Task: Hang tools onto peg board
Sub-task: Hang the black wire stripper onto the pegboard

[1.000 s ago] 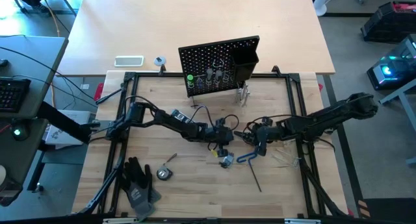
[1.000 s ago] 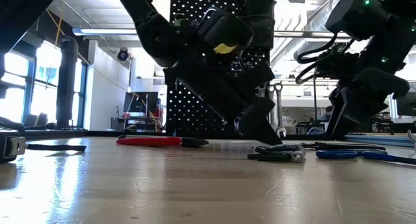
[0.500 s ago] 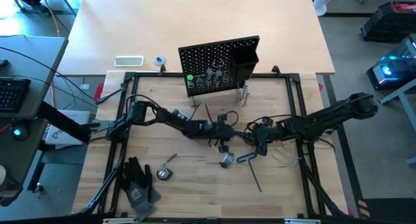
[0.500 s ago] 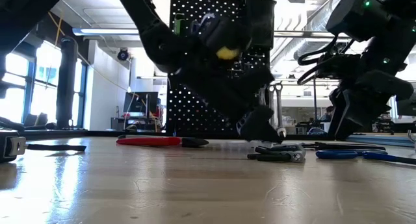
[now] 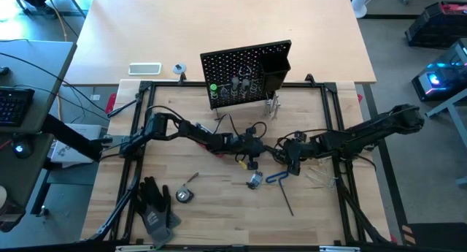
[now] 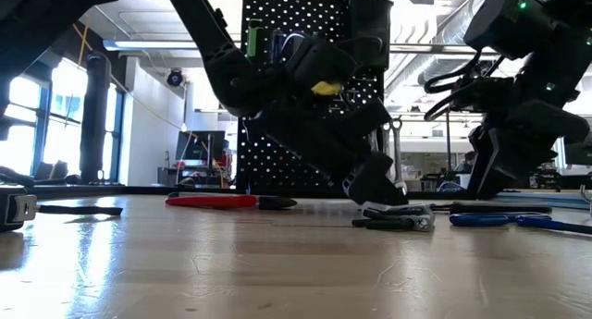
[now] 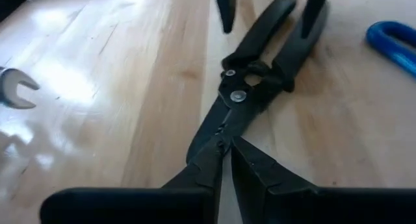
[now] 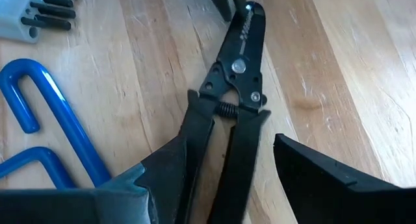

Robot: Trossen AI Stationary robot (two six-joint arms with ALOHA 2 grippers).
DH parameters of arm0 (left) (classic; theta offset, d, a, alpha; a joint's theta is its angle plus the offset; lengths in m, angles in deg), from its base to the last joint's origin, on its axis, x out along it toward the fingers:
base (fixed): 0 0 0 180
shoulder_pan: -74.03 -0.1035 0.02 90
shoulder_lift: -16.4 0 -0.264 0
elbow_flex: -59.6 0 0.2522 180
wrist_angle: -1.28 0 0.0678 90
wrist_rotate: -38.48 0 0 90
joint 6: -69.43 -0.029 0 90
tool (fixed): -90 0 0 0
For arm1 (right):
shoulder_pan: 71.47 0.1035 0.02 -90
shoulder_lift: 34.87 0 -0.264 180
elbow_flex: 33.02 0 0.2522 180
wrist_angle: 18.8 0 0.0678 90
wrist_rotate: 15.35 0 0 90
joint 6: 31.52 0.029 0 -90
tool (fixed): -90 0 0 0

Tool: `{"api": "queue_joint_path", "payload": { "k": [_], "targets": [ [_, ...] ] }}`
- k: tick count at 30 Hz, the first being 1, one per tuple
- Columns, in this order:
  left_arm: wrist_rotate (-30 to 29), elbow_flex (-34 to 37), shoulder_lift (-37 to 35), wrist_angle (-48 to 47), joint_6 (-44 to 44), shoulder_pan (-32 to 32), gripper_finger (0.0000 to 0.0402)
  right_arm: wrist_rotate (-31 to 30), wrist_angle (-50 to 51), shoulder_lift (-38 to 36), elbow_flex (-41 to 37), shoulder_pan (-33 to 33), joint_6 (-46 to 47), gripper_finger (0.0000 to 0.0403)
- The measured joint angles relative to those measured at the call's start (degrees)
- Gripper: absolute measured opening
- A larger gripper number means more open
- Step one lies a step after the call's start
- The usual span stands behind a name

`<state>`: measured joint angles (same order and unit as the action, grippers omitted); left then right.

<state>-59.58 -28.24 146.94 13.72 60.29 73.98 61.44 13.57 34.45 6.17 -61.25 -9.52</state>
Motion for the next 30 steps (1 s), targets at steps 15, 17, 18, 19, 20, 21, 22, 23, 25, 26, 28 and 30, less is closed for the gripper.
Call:
{"api": "queue_joint_path", "payload": {
  "k": [15,17,18,19,20,21,22,23,25,26,28,30],
  "targets": [
    [6.21,-2.74,1.47,-6.83,2.73,-2.56,0.0003,1.03,4.07,-3.37,0.0,-0.09,3.63,0.0224],
    [6.14,-2.71,1.51,-6.95,2.82,-2.55,0.0003,2.96,5.15,-3.81,0.0,-0.6,4.88,0.0224],
    [6.08,-2.69,1.53,-6.84,2.57,-2.47,0.0003,4.14,5.71,-3.8,0.0,-0.96,5.45,0.0224],
    [5.99,-2.67,1.55,-6.67,2.53,-2.39,0.0003,5.14,6.07,-3.7,0.0,-1.29,6.31,0.0224],
    [5.99,-2.63,1.57,-6.46,2.53,-2.39,0.0003,5.96,6.05,-3.48,0.0,-1.65,6.82,0.0224],
    [6.05,-2.62,1.59,-6.29,2.53,-2.39,0.0003,6.56,5.74,-3.34,-0.11,-1.98,7.75,0.0224],
    [6.08,-2.62,1.62,-6.29,2.53,-2.39,0.0003,7.64,4.91,-3.32,-0.65,-2.44,8.19,0.0224],
    [6.07,-2.59,1.62,-6.34,2.55,-2.39,0.0003,8.95,3.89,-3.34,-1.4,-3.04,9.16,0.0224],
    [6.04,-2.58,1.64,-6.56,2.69,-2.24,0.0003,10.91,1.47,-3.4,-3.48,-4.54,11.98,0.0224],
    [6.06,-2.6,1.66,-6.58,2.79,-2.15,0.0003,11.82,0.01,-3.48,-4.77,-5.23,13.6,0.0224],
    [5.9,-2.58,1.68,-6.54,2.86,-1.8,0.0003,13.55,-4.1,-3.77,-7.88,-6.45,16.05,0.0224],
    [5.42,-2.53,1.73,-6.55,2.86,-1.41,0.0003,14.51,-10.38,-4.14,-10.94,-7.11,18.48,0.0224]
  ]
}}
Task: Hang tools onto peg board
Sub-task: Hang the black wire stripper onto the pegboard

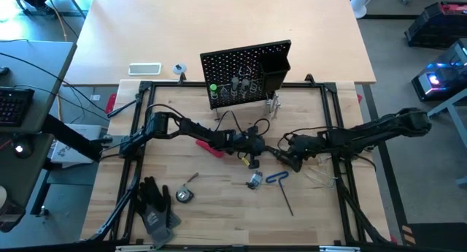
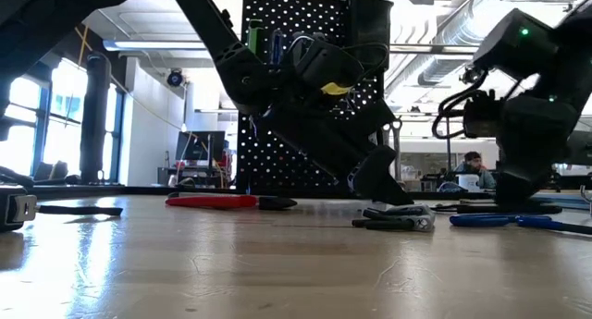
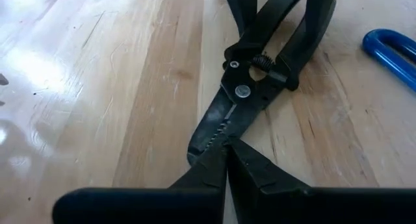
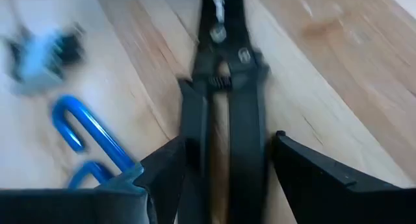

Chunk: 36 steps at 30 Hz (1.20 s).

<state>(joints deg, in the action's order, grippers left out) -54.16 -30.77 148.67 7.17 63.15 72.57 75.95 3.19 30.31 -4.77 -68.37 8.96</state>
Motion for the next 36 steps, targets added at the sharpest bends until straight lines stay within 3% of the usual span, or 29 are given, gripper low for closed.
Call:
{"api": "queue_joint_path", "payload": {
  "k": [4,19,25,29,36],
  "targets": [
    [-0.36,-0.01,0.07,-0.01,0.02,0.71,0.0003,0.71,-8.49,0.21,-2.75,-0.14,1.48,0.0224],
    [-0.28,-0.03,2.69,3.63,2.14,1.3,0.0003,4.33,-8.85,0.33,-2.89,-2.07,1.53,0.0221],
    [-1.34,0.08,2.73,4.25,2.12,1.41,0.0003,4.19,-11.63,0.55,-3.13,-2.11,0.53,0.0161],
    [-2.99,0.19,2.75,4.64,1.66,1.56,0.0003,7.42,-15.54,1.71,-3.31,-2.0,0.01,0.0112],
    [-5.96,0.21,2.73,5.13,1.09,2.04,0.0003,11.52,-27.65,11.34,-3.22,-1.89,0.52,0.0071]
  ]
}}
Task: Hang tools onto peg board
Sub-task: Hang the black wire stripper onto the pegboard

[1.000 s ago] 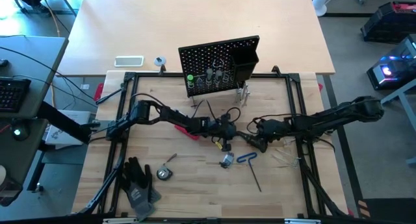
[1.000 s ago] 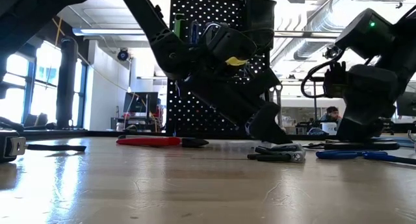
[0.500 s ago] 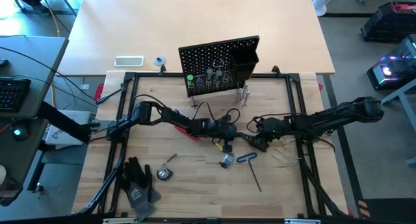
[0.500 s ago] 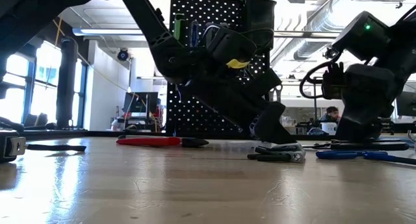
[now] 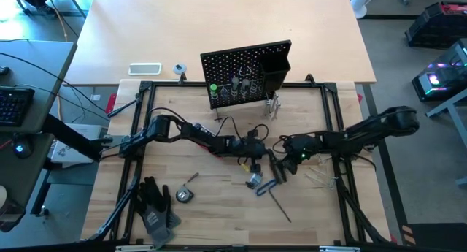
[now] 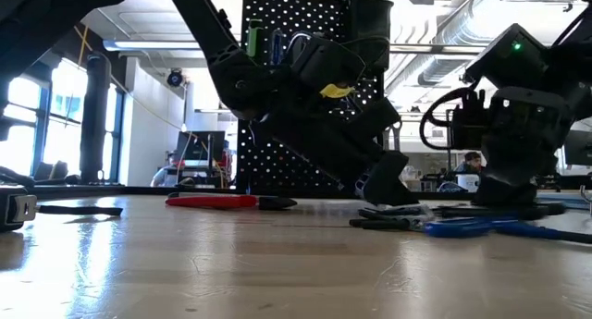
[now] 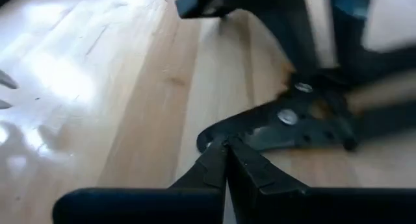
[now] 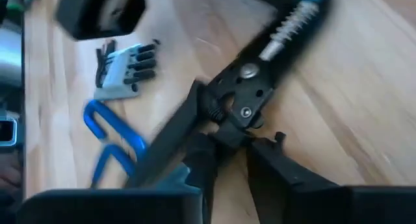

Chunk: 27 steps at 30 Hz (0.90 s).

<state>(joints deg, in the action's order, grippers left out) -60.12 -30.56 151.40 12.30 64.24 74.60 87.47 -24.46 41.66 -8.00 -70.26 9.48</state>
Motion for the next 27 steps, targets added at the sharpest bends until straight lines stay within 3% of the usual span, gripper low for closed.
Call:
{"api": "queue_joint_path", "payload": {
  "k": [5,12,23,27],
  "targets": [
    [-0.97,-0.05,0.22,0.02,0.13,0.04,0.0003,-2.11,-9.6,5.45,0.39,0.04,-2.37,0.006],
    [-2.03,-0.09,-0.97,-1.06,-2.38,0.18,0.0003,-2.75,-11.59,5.86,0.29,-0.66,-1.95,0.0004],
    [-2.28,-0.15,-1.42,-2.94,-2.9,0.34,0.0003,-3.19,-12.59,5.82,0.28,-0.7,1.87,0.0059],
    [-2.3,-0.12,-1.42,-2.72,-2.54,0.36,0.0003,-6.07,-12.67,5.82,0.28,-0.66,3.23,0.0081]
  ]
}}
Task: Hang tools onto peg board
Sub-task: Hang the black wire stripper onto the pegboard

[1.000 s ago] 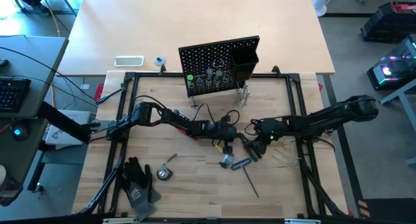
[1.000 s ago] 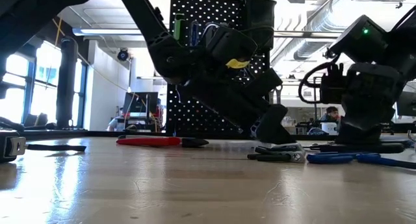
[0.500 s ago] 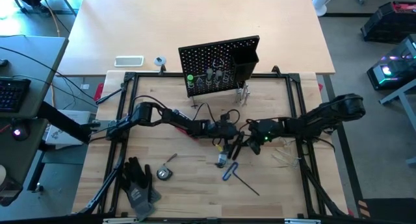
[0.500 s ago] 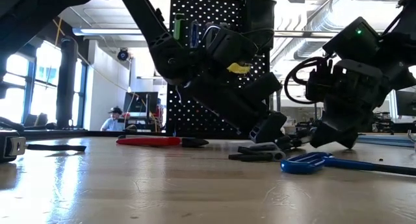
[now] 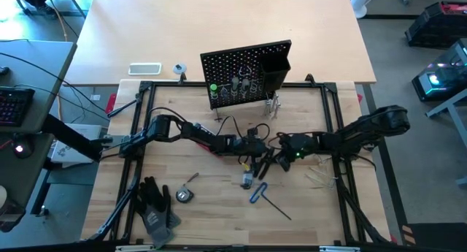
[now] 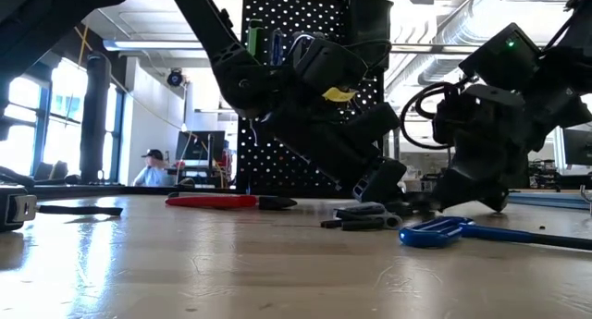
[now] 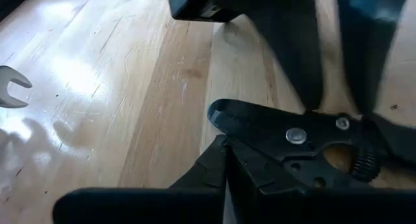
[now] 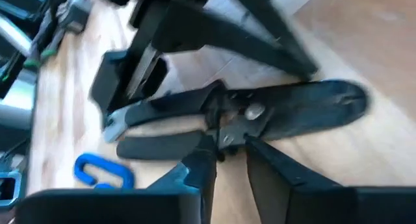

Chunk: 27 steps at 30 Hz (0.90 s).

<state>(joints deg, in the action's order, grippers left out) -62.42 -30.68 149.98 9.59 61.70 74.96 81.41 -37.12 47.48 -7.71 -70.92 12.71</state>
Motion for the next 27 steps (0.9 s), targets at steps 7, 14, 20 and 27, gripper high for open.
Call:
{"api": "queue_joint_path", "payload": {
  "k": [7,14,20,27],
  "targets": [
    [-0.28,0.08,0.02,0.92,1.55,0.31,0.0003,-2.0,-0.82,0.56,0.89,-0.1,0.69,0.0098],
    [-1.19,0.2,-2.15,-1.38,-0.87,0.48,0.0003,-2.11,1.53,0.2,1.7,-0.58,-2.74,0.0099],
    [-3.14,0.4,-7.83,-8.05,-4.56,0.5,0.0003,-1.85,1.86,-3.36,1.79,-0.58,-4.17,0.0099],
    [-0.49,0.23,-12.39,-19.36,-3.21,1.6,0.0003,-1.26,9.11,-9.33,1.85,-0.52,-4.73,0.0099]
  ]
}}
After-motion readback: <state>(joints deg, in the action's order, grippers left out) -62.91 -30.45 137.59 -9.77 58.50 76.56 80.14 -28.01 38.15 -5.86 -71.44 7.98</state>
